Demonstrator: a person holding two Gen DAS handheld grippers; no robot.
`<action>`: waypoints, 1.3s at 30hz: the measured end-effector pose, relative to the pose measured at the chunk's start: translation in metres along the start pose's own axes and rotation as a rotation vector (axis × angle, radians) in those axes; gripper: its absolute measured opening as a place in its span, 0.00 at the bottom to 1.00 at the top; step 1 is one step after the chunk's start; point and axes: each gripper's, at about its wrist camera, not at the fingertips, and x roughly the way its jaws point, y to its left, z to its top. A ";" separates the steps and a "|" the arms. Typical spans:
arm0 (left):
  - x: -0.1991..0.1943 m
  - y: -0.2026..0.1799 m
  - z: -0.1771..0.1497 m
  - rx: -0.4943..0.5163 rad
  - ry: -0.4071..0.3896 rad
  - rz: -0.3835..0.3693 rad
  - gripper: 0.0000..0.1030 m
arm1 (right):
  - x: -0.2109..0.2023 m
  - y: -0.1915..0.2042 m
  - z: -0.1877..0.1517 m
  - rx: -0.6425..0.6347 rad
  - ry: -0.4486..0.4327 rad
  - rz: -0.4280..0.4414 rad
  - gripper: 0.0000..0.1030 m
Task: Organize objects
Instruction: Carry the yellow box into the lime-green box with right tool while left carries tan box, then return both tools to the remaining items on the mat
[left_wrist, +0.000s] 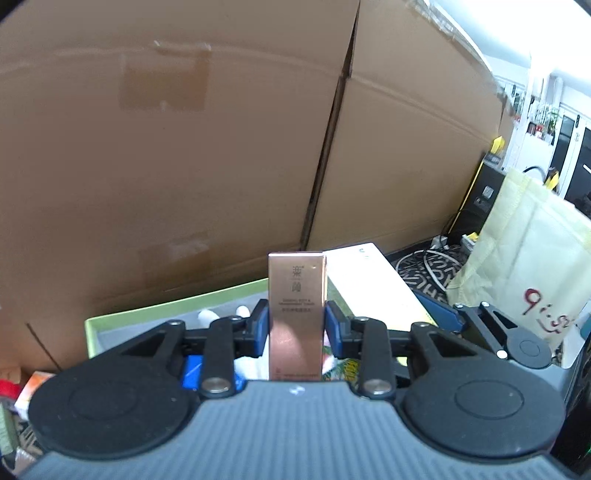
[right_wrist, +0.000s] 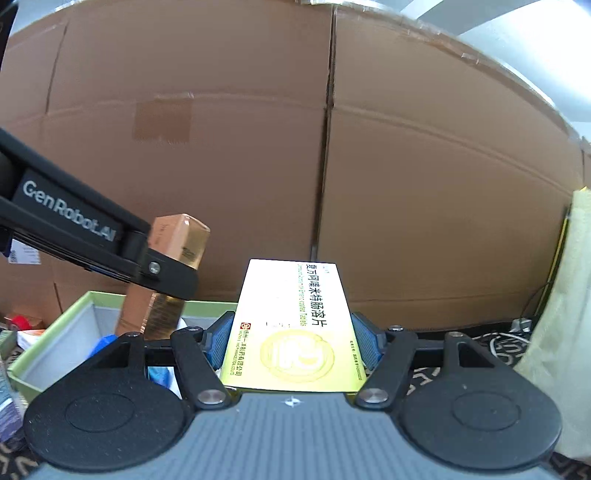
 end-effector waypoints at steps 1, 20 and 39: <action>0.006 0.000 -0.001 0.012 -0.014 0.006 0.40 | 0.003 0.000 -0.004 -0.002 0.008 0.011 0.69; -0.066 0.018 -0.047 -0.032 -0.130 0.068 1.00 | -0.073 0.012 -0.017 0.026 -0.038 0.020 0.96; -0.217 0.082 -0.175 -0.114 -0.164 0.199 1.00 | -0.164 0.135 -0.044 -0.034 0.019 0.363 0.98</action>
